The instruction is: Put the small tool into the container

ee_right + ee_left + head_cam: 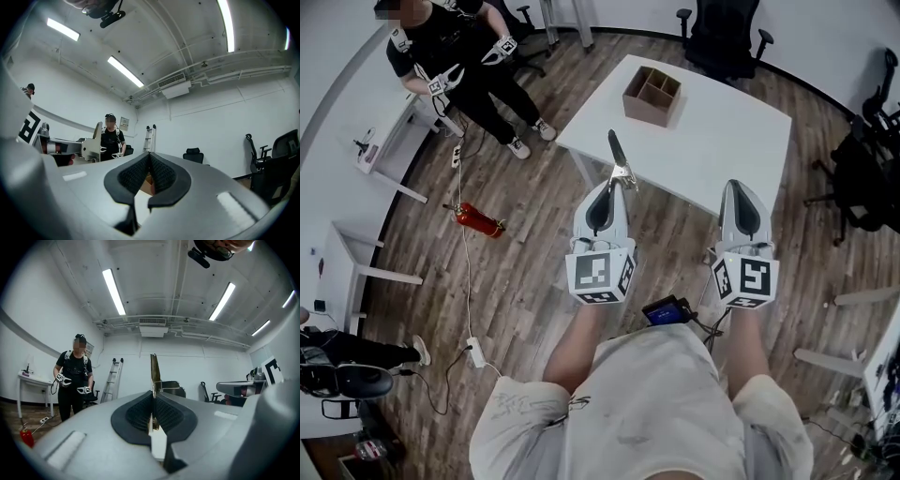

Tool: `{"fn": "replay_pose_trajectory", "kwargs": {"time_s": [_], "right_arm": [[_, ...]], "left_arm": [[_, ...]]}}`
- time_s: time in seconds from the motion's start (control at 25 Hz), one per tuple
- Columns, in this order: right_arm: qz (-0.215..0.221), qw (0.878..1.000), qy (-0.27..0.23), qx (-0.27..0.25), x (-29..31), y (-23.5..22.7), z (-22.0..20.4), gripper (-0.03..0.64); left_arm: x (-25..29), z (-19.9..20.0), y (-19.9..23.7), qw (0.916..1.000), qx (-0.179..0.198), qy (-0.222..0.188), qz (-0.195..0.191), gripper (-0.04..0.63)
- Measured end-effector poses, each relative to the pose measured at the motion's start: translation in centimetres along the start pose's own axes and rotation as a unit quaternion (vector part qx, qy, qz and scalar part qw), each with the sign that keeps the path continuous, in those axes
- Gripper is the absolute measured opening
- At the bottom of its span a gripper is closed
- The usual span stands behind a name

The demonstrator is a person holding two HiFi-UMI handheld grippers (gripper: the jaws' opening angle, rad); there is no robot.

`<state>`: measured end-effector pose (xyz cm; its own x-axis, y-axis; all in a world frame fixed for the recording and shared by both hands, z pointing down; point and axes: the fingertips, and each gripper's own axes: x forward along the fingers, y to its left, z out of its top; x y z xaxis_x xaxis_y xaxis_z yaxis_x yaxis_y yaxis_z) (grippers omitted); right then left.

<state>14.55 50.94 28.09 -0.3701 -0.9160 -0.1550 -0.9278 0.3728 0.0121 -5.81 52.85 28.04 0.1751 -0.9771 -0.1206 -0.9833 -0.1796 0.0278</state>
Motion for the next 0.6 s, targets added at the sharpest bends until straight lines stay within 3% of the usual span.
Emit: {"fn": "replay_pose_trajectory", "kwargs": {"time_s": [0.16,0.32,0.6], "right_arm": [[0.004,1.0,-0.002,0.006,5.9,-9.4,-1.5,0.006],[0.013,1.0,-0.003,0.01,10.2,-15.4,-2.8,0.006],[0.016,1.0,0.0,0.016,18.8,-18.1,-5.4,0.006]], "left_arm": [[9.7,-1.5,-4.4,0.9999,0.006,-0.001,0.01,0.021],[16.2,-2.7,-6.9,0.9998,0.007,-0.001,0.02,0.021],[24.6,-4.5,-4.3,0.9996,0.009,0.002,0.025,0.021]]}}
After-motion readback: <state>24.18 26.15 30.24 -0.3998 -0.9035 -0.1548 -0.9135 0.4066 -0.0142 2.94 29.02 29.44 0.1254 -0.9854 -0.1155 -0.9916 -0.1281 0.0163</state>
